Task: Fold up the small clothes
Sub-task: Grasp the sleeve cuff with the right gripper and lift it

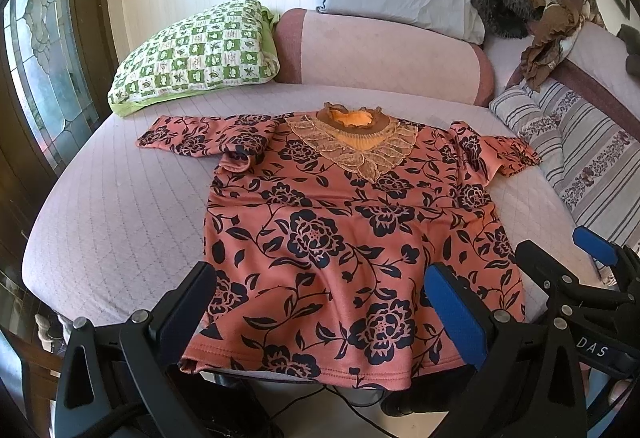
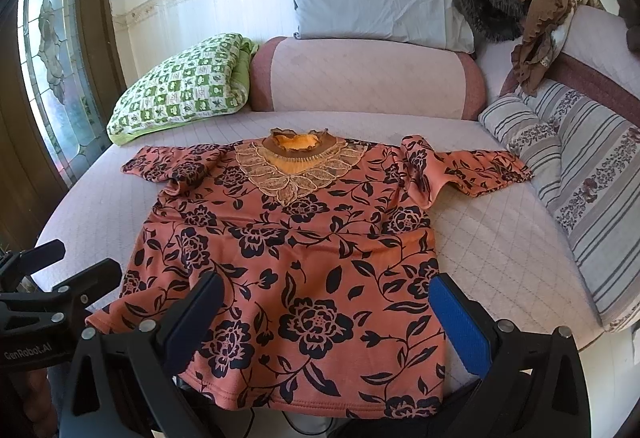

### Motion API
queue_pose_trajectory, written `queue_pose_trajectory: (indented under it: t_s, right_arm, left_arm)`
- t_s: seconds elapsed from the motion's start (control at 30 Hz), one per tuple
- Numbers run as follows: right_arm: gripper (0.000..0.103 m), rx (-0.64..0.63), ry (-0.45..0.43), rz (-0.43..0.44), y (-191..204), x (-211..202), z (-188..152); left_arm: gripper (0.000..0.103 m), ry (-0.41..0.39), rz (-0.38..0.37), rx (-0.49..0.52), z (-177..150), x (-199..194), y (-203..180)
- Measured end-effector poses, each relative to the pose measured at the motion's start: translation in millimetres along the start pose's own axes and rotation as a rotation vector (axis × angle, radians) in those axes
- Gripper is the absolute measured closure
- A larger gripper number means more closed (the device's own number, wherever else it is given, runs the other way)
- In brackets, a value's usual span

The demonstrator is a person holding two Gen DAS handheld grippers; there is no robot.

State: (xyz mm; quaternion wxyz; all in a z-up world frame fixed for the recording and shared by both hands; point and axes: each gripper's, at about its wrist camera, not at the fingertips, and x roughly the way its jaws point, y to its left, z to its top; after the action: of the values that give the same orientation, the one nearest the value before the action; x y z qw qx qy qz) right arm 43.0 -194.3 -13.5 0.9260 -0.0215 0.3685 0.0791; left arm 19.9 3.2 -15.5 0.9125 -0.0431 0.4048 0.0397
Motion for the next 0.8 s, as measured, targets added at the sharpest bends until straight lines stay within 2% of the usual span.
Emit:
queue_pose_trajectory:
  t_s: [0.3,0.43,0.53,0.63,0.8]
  right_arm:
    - [0.000,0.008,0.018,0.006,-4.3,9.9,2.7]
    - [0.000,0.094,0.027,0.087,-35.0,23.7,9.6]
    - [0.000,0.223,0.009,0.129,-85.2,42.0,19.8]
    - [0.000,0.387,0.004,0.137,-161.4,77.9,34.0]
    - [0.001,0.695,0.039,0.122,-301.6,165.0,48.6]
  left_arm:
    - [0.000,0.019,-0.009,-0.001,2.5,9.3,1.3]
    - [0.000,0.082,-0.106,-0.042,3.9,26.2,11.6]
    - [0.000,0.149,-0.130,-0.087,6.7,49.5,21.5]
    - [0.000,0.188,-0.124,-0.112,9.0,70.0,27.2]
    - [0.000,0.225,-0.039,-0.085,16.6,107.6,29.9]
